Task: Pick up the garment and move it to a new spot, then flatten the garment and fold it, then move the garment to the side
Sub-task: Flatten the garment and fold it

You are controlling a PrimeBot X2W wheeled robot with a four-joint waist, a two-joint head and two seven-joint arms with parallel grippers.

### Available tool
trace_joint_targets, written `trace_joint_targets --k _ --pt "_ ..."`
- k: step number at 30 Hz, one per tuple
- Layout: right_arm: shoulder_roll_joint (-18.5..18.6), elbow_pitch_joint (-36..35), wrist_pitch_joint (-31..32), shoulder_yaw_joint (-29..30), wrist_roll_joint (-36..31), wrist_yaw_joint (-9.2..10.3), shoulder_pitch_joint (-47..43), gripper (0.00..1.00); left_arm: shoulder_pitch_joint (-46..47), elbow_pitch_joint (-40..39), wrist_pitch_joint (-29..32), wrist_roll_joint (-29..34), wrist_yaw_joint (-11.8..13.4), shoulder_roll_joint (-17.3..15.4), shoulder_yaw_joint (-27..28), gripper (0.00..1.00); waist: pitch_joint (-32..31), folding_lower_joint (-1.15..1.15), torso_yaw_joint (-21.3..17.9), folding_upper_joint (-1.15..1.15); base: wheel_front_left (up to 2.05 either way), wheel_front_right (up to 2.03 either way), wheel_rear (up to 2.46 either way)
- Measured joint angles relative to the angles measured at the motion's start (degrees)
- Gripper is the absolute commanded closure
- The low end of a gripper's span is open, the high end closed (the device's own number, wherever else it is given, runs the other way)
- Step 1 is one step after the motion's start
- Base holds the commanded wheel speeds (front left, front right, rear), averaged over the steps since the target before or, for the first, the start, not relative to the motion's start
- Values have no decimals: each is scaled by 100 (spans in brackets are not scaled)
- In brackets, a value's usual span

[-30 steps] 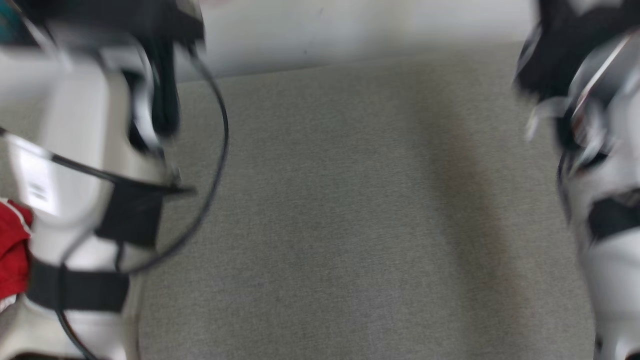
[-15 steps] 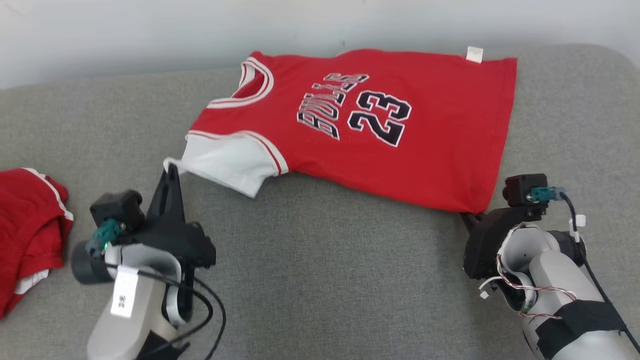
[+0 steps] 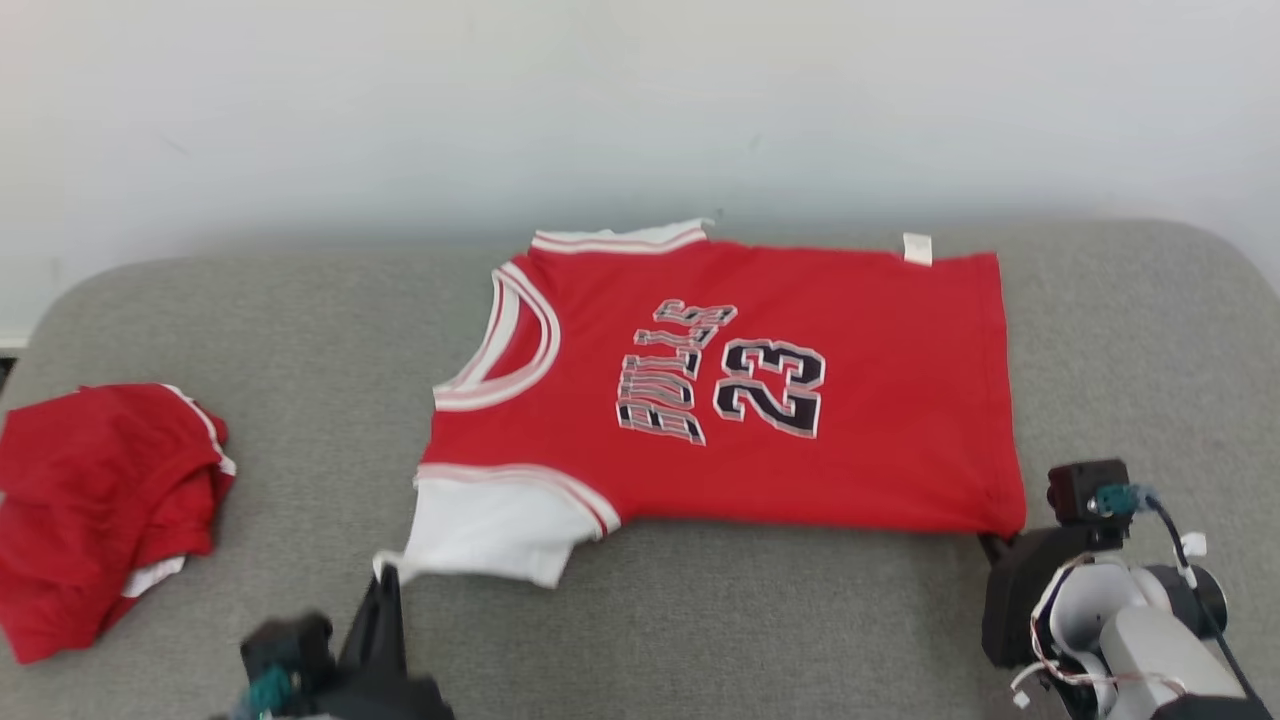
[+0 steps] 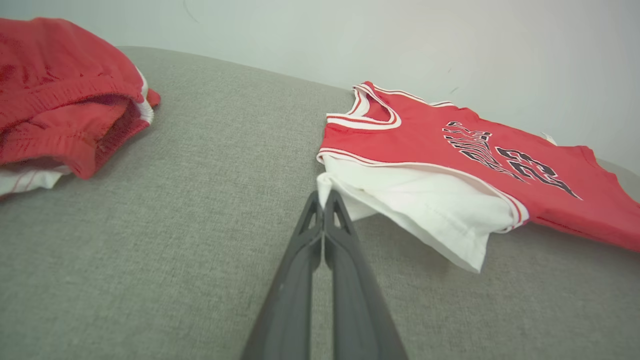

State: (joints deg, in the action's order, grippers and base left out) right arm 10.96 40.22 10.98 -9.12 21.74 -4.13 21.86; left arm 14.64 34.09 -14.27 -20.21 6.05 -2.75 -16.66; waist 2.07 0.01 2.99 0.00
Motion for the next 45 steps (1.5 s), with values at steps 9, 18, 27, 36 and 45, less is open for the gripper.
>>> trace_joint_targets --k 9,18,27,36,45 --pt "238 -176 -141 -336 -374 -51 -631 100 -1638 -917 -8 -29 51 2 -67 100 -526 1 397 1 0 0 0" --pt "247 -634 -140 -327 -422 124 -1340 100 -2468 -1501 -8 -43 55 -19 -133 100 -751 0 683 0 0 0 0" --pt "172 -1134 -31 -210 -410 449 -2037 100 -2821 -1914 -8 -137 59 -40 -66 100 -759 -1 700 0 0 0 0" --pt "198 -1562 127 -179 -410 579 -2167 91 -2954 -2100 98 -141 101 -52 -104 100 -670 -1 607 0 0 0 0" --pt "205 -1973 323 -148 -368 692 -2349 0 -3091 -2100 568 -256 102 -55 -211 0 -604 -1 584 0 0 0 0"
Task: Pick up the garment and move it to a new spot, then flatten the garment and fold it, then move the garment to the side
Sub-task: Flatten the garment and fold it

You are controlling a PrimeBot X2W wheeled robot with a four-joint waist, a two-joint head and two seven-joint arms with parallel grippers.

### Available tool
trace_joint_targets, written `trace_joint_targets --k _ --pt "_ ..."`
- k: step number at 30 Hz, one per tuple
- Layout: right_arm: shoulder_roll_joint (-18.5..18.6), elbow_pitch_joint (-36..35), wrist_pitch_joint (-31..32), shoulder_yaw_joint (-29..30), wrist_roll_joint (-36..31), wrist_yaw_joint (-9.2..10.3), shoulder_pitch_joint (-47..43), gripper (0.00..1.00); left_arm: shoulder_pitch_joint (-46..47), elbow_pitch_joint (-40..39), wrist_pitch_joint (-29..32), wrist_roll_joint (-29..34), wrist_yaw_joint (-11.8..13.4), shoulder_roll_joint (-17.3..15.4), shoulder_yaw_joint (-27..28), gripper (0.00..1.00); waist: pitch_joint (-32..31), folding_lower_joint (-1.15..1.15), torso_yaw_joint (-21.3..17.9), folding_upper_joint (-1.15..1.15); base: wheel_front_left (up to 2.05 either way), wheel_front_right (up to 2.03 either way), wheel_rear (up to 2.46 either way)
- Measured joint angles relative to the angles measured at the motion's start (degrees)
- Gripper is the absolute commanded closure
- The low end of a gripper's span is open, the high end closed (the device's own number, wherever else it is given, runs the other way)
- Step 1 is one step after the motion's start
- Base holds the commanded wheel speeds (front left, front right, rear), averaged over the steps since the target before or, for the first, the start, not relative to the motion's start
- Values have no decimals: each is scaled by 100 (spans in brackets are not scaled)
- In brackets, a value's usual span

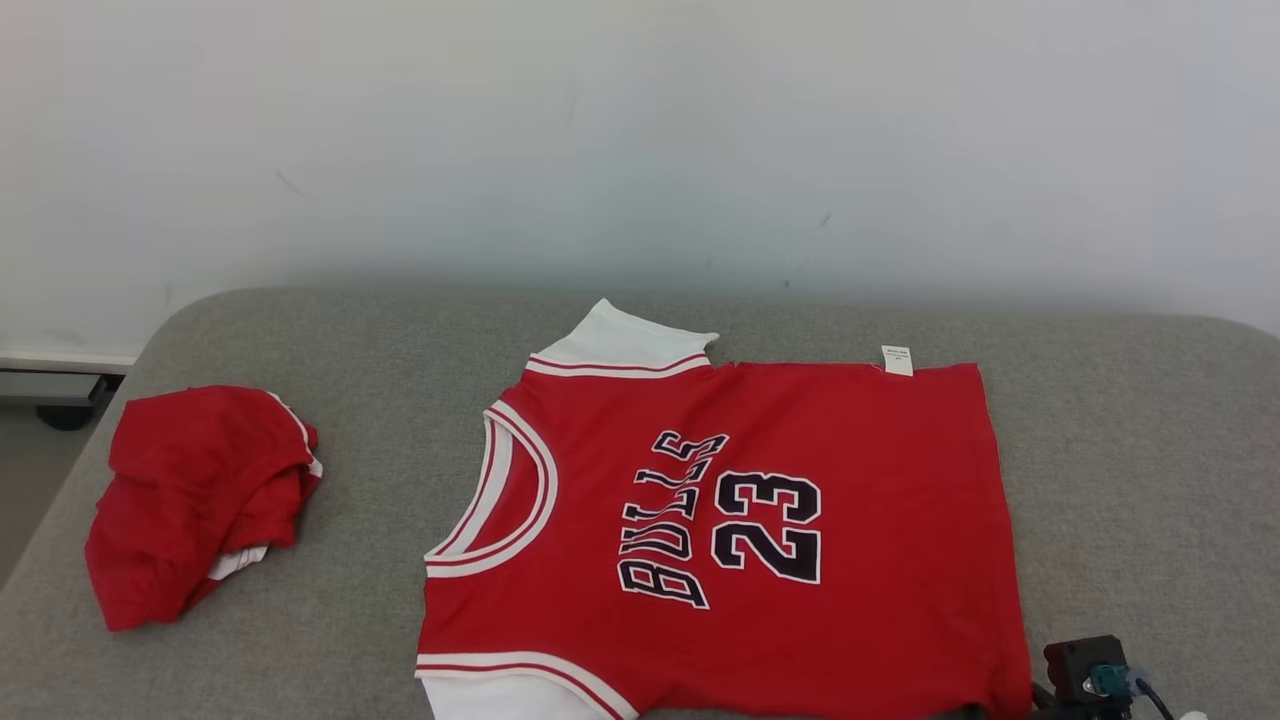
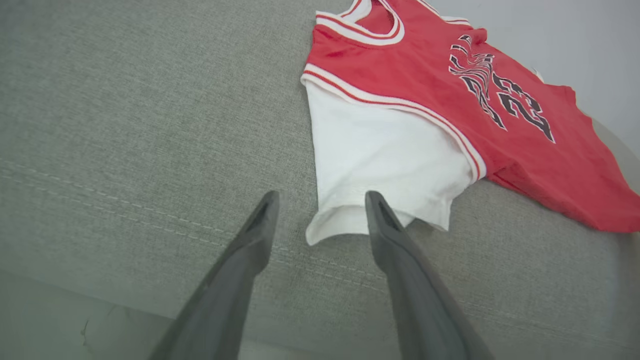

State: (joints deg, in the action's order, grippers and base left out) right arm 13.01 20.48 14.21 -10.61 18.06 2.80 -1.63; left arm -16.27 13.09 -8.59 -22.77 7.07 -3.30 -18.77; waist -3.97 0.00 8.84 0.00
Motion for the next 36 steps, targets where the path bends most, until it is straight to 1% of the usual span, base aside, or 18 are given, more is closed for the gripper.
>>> trace_joint_targets --k 3,5,7,8,12,16,18,19,21,26,29,34,36 --pt "3 -84 48 47 2 57 -92 0 -1 -53 109 -40 0 1 31 0 9 0 -6 0 0 0 0" --pt "25 -205 75 109 3 111 -175 0 7 -141 152 -73 2 -5 167 0 7 0 -9 0 0 0 0" --pt "27 -325 87 198 9 180 -248 0 35 -247 153 -73 3 -69 304 0 -6 0 -11 0 0 0 0" --pt "21 -455 48 307 31 236 -314 0 151 -367 149 -49 4 -175 389 0 -39 0 -13 0 0 0 0" --pt "-97 -860 -208 526 122 331 -378 0 625 -735 41 78 4 -310 472 0 -125 0 -39 0 0 0 0" --pt "-302 -1238 -469 587 151 334 -370 0 1016 -913 -53 194 -7 -425 474 0 -198 0 -139 0 0 0 0" --pt "-353 -1371 -603 587 123 377 -363 0 1168 -926 -53 304 -113 -463 386 0 -233 0 -206 0 0 0 0" --pt "-383 -1418 -658 578 94 377 -358 0 1224 -926 -52 333 -111 -464 365 0 -250 0 -244 0 0 0 0" --pt "-458 -1512 -793 564 77 380 -338 0 1296 -897 -51 331 -102 -468 402 0 -286 0 -328 0 0 0 0" --pt "-735 -1677 -1172 637 48 401 -95 0 1331 -814 110 333 -187 -624 364 0 -393 0 -573 0 0 0 0" --pt "-767 -1659 -1307 686 37 403 -71 0 1335 -768 202 324 -153 -632 521 0 -481 0 -781 0 0 0 0" --pt "-759 -1656 -1373 751 36 426 -84 0 1319 -670 377 297 -102 -659 735 0 -571 0 -994 0 0 0 0" --pt "-751 -1662 -1378 777 36 426 -97 0 1313 -664 468 298 -96 -679 737 0 -588 1 -1060 0 0 0 0"
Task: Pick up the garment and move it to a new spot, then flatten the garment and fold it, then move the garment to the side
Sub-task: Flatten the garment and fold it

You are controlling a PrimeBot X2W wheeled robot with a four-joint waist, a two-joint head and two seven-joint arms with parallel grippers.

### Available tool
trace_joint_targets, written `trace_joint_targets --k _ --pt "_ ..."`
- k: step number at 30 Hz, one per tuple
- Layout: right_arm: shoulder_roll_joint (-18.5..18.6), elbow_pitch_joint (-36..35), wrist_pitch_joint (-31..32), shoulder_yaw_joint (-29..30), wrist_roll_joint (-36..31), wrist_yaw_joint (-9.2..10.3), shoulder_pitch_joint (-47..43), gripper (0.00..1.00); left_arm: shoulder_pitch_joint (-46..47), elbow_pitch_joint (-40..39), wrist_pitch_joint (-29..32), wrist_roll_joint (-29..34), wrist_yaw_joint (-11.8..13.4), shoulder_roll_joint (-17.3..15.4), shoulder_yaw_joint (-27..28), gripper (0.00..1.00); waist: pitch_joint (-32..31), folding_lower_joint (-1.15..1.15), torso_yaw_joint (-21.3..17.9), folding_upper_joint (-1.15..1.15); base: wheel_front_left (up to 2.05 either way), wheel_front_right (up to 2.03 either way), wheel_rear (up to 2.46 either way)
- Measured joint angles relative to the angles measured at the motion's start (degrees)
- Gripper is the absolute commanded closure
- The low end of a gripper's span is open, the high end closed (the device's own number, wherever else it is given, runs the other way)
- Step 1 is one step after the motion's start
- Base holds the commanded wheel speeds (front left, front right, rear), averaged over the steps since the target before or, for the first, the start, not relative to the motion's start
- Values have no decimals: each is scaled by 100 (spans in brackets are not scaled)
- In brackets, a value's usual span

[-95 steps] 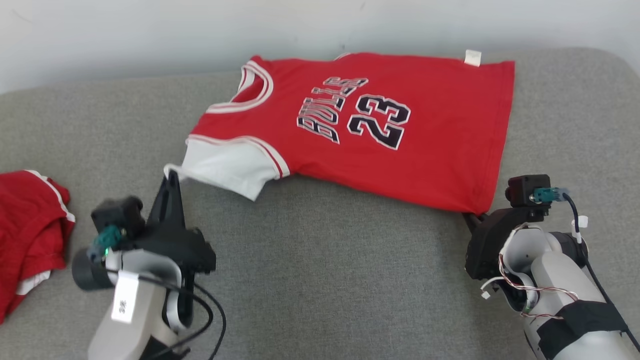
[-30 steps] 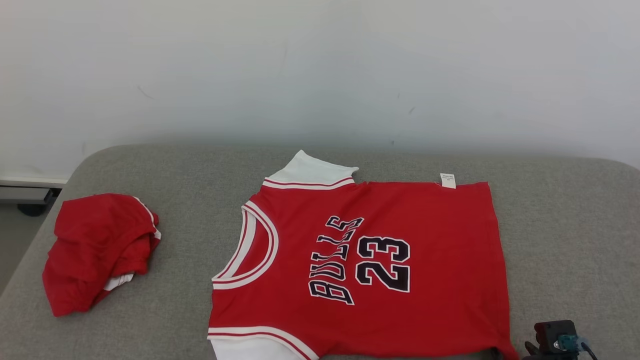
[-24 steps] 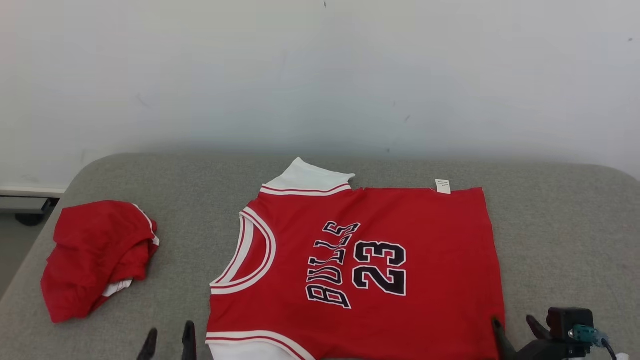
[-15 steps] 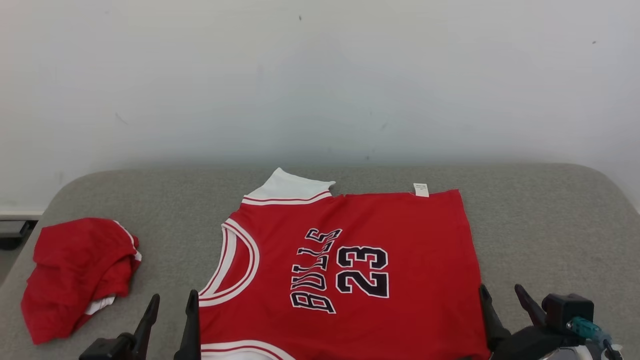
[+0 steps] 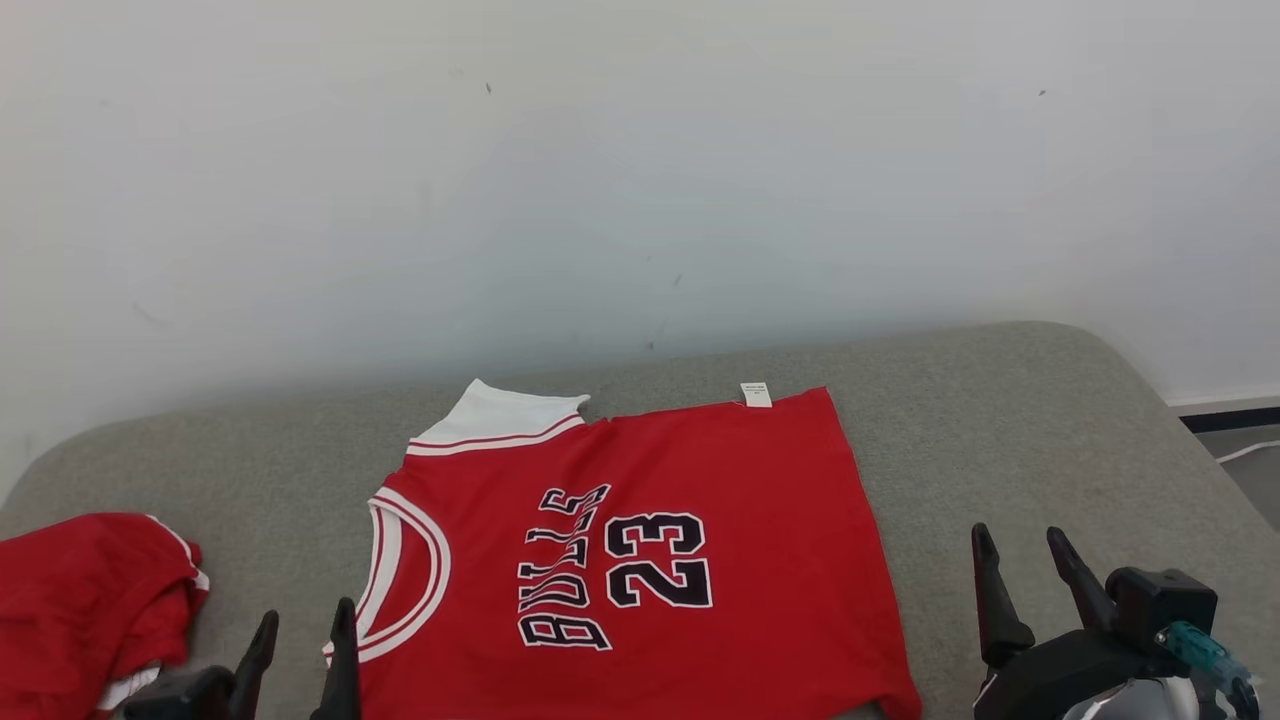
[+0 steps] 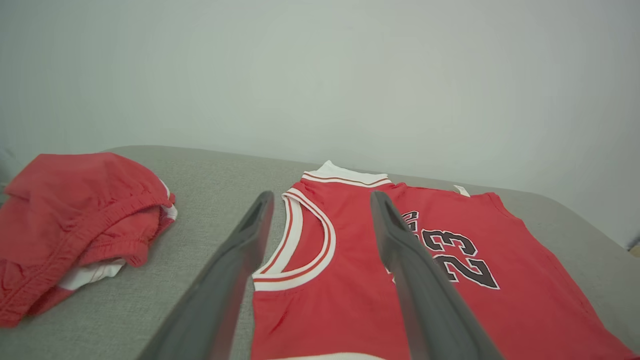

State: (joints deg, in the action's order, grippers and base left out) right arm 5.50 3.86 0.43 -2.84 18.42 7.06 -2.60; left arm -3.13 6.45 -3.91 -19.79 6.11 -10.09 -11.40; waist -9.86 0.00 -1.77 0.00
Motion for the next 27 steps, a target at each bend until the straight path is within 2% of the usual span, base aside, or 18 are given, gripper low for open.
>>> trace_joint_targets --k 20,25,27 --pt "43 23 7 -54 -7 0 -13 0 -48 18 442 180 97 103 51 0 64 0 7 -1 0 0 0" --pt "146 12 233 -98 -92 0 12 0 -34 -48 791 246 99 277 147 0 123 -1 50 -1 0 0 0" --pt "196 18 452 -133 -135 0 94 0 -17 -8 1137 243 100 334 151 0 149 -1 77 -1 0 0 0"
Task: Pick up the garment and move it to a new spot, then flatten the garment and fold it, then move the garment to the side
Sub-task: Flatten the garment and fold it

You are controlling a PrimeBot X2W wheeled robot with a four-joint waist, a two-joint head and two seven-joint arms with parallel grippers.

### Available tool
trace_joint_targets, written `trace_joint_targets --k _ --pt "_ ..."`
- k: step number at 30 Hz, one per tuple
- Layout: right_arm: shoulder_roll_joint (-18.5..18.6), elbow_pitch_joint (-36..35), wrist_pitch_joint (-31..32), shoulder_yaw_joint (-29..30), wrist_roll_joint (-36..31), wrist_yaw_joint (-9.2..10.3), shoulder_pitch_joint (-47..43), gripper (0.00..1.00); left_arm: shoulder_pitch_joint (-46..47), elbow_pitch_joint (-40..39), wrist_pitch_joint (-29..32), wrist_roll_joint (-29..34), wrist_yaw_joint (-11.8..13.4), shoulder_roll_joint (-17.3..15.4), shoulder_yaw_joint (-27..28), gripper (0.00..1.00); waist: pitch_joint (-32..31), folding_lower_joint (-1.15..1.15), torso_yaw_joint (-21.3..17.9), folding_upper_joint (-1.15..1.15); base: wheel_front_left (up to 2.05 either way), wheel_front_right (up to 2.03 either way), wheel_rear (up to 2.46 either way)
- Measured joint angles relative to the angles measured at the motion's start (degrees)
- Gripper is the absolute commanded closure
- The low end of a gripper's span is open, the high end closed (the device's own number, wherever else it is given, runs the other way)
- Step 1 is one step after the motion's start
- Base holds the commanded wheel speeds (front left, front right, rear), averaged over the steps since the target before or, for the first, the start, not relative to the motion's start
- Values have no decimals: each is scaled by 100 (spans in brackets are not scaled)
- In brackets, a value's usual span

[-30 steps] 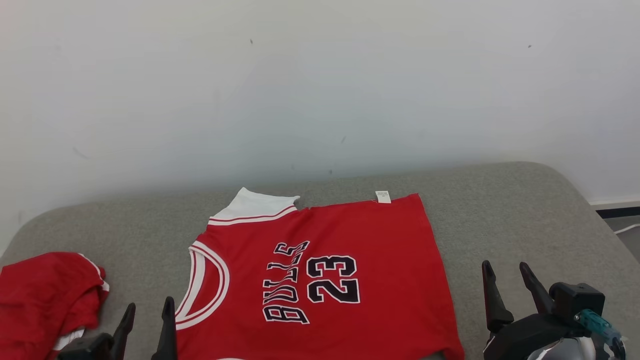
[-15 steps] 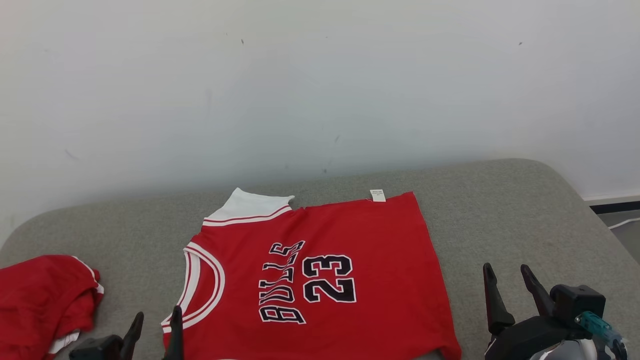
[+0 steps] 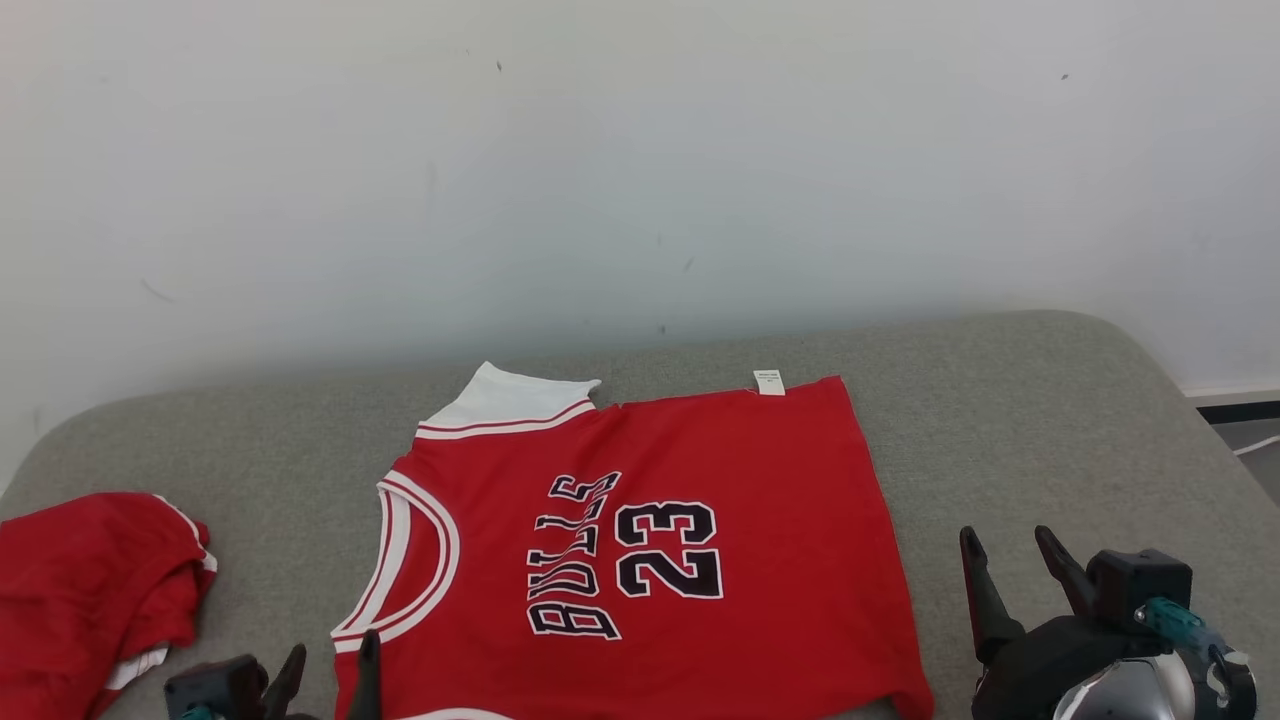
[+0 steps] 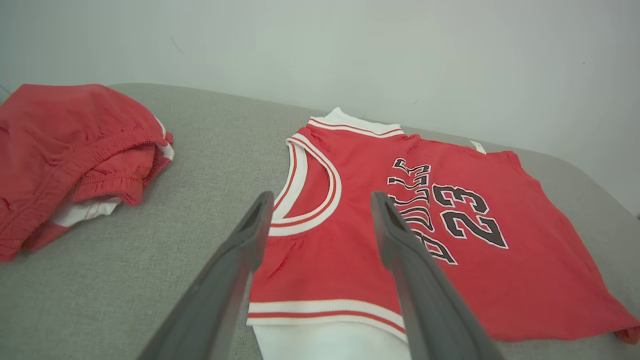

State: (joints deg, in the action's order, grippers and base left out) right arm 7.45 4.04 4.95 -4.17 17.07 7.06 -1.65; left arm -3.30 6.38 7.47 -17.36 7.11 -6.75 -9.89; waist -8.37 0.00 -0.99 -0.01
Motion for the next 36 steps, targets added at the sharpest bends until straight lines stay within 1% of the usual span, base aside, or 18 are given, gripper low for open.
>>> trace_joint_targets --k 3,7,11,12,18,23,30,36 --pt "140 64 441 -83 -47 -4 99 0 9 107 563 -3 0 -25 -38 0 34 0 47 0 0 0 0" --pt "320 134 1057 -270 -63 -116 127 0 33 191 1276 122 0 -57 -159 0 66 0 115 0 0 0 0" --pt "389 179 1602 -433 -81 -205 241 0 53 277 1942 187 0 -71 -146 0 83 0 177 0 0 0 0" --pt "389 179 1602 -433 -81 -205 241 0 53 277 1942 187 0 -71 -146 0 83 0 177 0 0 0 0" --pt "490 520 2143 -581 -108 -255 264 0 171 556 2609 359 0 -59 47 0 168 0 254 0 0 0 0" --pt "494 720 2357 -670 -153 -265 263 0 123 800 2984 476 0 93 88 0 295 0 287 0 0 0 0" --pt "482 811 2473 -686 -155 -289 371 0 148 925 3193 527 0 221 159 0 478 0 310 0 0 0 0" --pt "478 960 2474 -719 -207 -287 487 0 319 964 3233 526 0 311 118 0 553 0 303 0 0 0 0"
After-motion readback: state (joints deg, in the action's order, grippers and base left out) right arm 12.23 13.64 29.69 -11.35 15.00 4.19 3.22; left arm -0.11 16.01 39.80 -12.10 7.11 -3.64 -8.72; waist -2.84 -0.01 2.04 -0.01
